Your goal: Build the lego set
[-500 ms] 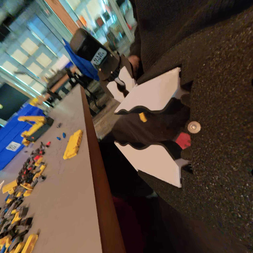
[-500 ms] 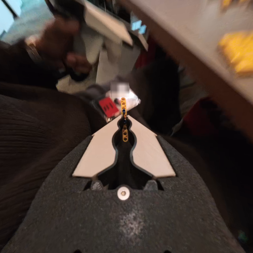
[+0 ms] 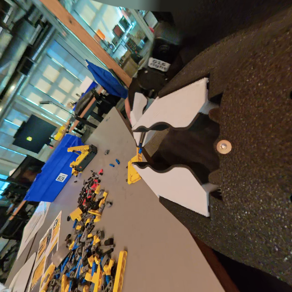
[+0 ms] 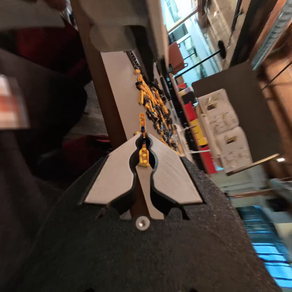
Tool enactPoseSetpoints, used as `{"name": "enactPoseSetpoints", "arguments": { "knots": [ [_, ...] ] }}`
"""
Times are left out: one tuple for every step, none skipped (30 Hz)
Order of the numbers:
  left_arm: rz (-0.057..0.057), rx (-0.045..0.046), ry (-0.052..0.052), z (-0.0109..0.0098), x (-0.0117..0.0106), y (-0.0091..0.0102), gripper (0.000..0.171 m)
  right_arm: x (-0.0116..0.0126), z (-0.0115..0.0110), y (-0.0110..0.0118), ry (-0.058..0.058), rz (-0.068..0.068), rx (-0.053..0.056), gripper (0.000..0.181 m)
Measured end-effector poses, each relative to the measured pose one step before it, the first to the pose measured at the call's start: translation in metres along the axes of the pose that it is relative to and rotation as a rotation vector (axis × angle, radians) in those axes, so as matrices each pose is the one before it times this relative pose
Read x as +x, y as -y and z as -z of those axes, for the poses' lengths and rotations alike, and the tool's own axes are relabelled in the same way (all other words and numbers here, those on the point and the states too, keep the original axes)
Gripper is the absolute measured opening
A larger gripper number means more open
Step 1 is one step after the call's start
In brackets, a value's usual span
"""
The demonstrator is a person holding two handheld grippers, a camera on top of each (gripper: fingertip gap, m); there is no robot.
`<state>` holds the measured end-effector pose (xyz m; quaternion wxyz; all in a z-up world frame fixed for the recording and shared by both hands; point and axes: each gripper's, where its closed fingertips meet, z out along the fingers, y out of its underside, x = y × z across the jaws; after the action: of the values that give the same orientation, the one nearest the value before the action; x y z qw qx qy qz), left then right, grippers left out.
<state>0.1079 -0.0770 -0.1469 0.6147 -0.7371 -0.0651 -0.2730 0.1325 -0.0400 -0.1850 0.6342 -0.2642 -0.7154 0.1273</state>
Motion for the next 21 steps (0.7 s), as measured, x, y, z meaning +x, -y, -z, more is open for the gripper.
{"name": "enactPoseSetpoints", "arguments": {
  "knots": [
    [-0.0091,-0.01261,0.0124,-0.00266,-0.00278,0.00013,0.037,-0.00324,-0.00315,-0.00062,-0.0255,0.0669,-0.0097,0.001],
    [-0.0147,-0.01423,0.0097,-0.00276,-0.00217,-0.0008,0.037,-0.00492,-0.00258,-0.00069,-0.0065,0.0415,-0.0095,0.002],
    [-0.0212,-0.01388,0.0139,-0.00261,-0.00273,-0.00128,0.037,-0.00527,-0.00202,-0.0008,0.0053,0.0167,-0.007,0.002],
    [-0.0231,-0.01121,0.0207,-0.00248,-0.00372,-0.0017,0.037,-0.00308,-0.00136,-0.00143,-0.0008,0.0022,-0.009,0.002],
    [-0.0201,-0.01263,0.0193,-0.00252,-0.00355,-0.00223,0.037,-0.00094,-0.0008,-0.00227,-0.0049,0.0009,-0.0124,0.002],
    [-0.0151,-0.01229,0.0109,-0.00257,-0.00241,-0.0025,0.037,0.00049,-0.00063,-0.00263,-0.0077,0.0018,-0.0134,0.002],
    [-0.0071,-0.00933,0.002,-0.00218,-0.00118,-0.00216,0.037,0.00105,-0.00066,-0.00232,-0.0076,-0.0004,-0.0112,0.002],
    [0.0008,-0.00452,-0.0051,-0.00193,-0.00039,-0.0014,0.037,0.00003,-0.00079,-0.00154,-0.0008,-0.0019,-0.0063,0.002],
    [0.0066,-0.00131,-0.0095,-0.00162,-0.00002,-0.00069,0.037,-0.00097,-0.00099,-0.00095,0.0027,-0.0004,-0.0032,0.002],
    [0.0088,-0.00035,-0.0088,-0.00122,-0.00033,-0.00038,0.037,-0.00141,-0.00115,-0.00071,0.0033,0.002,-0.0033,0.002],
    [0.0073,-0.00091,-0.0055,-0.00086,-0.00094,-0.00017,0.037,-0.00197,-0.00101,-0.00056,0.0052,0.0053,-0.0034,0.003],
    [0.0039,-0.00251,-0.002,-0.00036,-0.00141,-0.00002,0.037,-0.00179,-0.00098,-0.00054,0.0039,0.0065,-0.0029,0.003],
    [0.0,-0.00351,0.0029,0.00031,-0.00203,0.00023,0.037,-0.00137,-0.00085,-0.00046,0.0045,0.0016,-0.0025,0.003],
    [-0.0019,0.00147,0.0089,0.0013,-0.00262,0.00133,0.037,-0.00135,-0.00074,-0.00049,0.0083,-0.0058,-0.003,0.003],
    [-0.0007,0.01121,0.0108,0.00224,-0.00268,0.00281,0.037,-0.00041,-0.00054,-0.00089,0.0072,-0.0119,-0.006,0.005],
    [0.0041,0.01657,0.0059,0.00253,-0.00179,0.00336,0.037,0.00029,-0.00017,-0.00093,0.0063,-0.0145,-0.0079,0.005],
    [0.0103,0.01369,-0.0009,0.00207,-0.00094,0.00273,0.037,0.00015,0.0002,-0.00044,0.0083,-0.0154,-0.005,0.005],
    [0.0125,0.0093,-0.0044,0.00162,-0.00019,0.00184,0.037,-0.00002,0.00016,-0.00035,0.009,-0.0156,-0.0035,0.005],
    [0.01,0.00572,-0.0046,0.00084,-0.00004,0.00089,0.037,-0.00042,0.00014,-0.00047,0.0094,-0.0136,-0.0057,0.005],
    [0.0044,0.00189,-0.0029,0.00034,0.00008,0.00003,0.037,-0.0002,0.00016,-0.00021,0.0069,-0.0092,-0.0054,0.005],
    [-0.0021,-0.00003,0.0011,-0.00005,-0.00001,-0.00036,0.037,-0.00014,0.00022,0.00013,0.0051,-0.0057,-0.0033,0.005]
  ]
}}
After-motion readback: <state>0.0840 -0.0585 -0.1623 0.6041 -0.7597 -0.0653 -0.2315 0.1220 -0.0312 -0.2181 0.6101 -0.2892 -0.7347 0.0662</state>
